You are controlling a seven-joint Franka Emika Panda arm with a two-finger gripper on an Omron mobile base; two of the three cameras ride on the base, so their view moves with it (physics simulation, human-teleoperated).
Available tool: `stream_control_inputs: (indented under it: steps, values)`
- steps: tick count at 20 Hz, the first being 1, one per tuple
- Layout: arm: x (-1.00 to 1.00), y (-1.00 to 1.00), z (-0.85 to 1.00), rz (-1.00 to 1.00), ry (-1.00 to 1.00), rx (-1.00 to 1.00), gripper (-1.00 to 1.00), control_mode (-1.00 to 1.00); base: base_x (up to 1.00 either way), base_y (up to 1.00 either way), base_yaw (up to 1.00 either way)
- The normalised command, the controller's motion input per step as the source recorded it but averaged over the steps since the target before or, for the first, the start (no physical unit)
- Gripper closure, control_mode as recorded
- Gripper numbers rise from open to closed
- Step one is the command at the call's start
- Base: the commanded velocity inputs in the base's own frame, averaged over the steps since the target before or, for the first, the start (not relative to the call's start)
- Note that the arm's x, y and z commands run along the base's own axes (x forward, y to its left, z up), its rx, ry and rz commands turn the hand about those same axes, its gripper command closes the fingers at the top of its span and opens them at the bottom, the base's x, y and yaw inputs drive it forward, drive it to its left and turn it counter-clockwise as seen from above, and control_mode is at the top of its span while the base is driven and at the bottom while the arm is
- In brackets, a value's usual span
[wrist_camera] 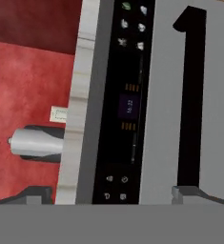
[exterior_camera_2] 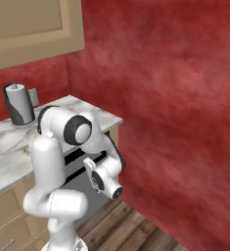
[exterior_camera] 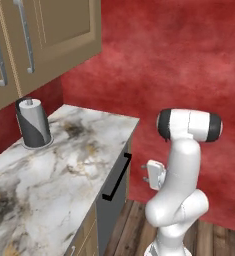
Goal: Open the dishwasher door and pull out the top rack.
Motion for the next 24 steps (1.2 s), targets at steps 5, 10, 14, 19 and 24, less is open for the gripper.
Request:
stream_control_inputs:
  steps: [5,10,14,19,24]
  values:
    - [0.34,0.15,-0.18,0.02,0.00,0.00,-1.00,-1.00,0.00,0.00,0.00]
    - [0.39,0.14,-0.15,0.01,0.00,0.00,-1.00,-1.00,0.00,0.00,0.00]
    - [0.38,0.06,-0.19,0.00,0.00,0.00,-1.00,-1.00,0.00,0.00,0.00]
    - [0.38,0.13,-0.22,0.00,0.00,0.00,-1.00,-1.00,0.00,0.00,0.00]
    - [0.22,0.21,-0.23,0.00,0.00,0.00,-1.00,-1.00,0.00,0.00,0.00]
